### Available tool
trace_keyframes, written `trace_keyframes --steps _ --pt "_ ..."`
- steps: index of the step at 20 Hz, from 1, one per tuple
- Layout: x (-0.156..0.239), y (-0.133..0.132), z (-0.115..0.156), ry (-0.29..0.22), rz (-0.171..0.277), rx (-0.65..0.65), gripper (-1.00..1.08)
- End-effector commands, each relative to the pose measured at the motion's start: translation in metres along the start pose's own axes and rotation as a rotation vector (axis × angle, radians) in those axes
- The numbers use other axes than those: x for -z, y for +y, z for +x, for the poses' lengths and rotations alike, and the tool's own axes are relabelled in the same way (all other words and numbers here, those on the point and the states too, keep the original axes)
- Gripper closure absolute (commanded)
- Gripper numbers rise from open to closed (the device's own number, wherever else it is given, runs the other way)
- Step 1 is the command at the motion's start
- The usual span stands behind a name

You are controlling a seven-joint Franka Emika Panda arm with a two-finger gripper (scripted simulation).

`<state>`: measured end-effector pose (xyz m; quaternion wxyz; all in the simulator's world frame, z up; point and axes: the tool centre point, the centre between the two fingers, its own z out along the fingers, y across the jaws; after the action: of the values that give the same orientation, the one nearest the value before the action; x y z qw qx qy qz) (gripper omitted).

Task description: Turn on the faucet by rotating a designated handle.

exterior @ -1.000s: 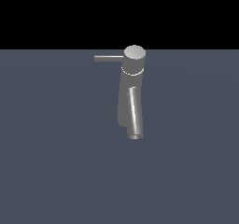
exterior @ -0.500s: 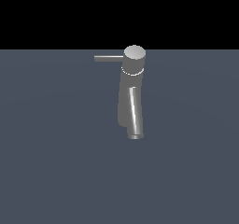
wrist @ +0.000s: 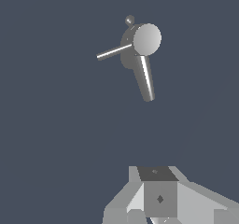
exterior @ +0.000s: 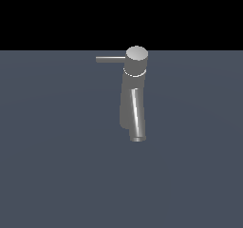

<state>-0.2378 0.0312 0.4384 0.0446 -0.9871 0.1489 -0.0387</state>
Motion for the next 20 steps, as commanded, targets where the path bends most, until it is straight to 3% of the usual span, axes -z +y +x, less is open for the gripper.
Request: trace_keyframes --steps 1,20 --pt "-0.012 -0.006 0.005 0.020 0.022 -0.070 1.08" --pt "-0.086 -0.045 0.061 0.162 0.172 -0.533 1.08"
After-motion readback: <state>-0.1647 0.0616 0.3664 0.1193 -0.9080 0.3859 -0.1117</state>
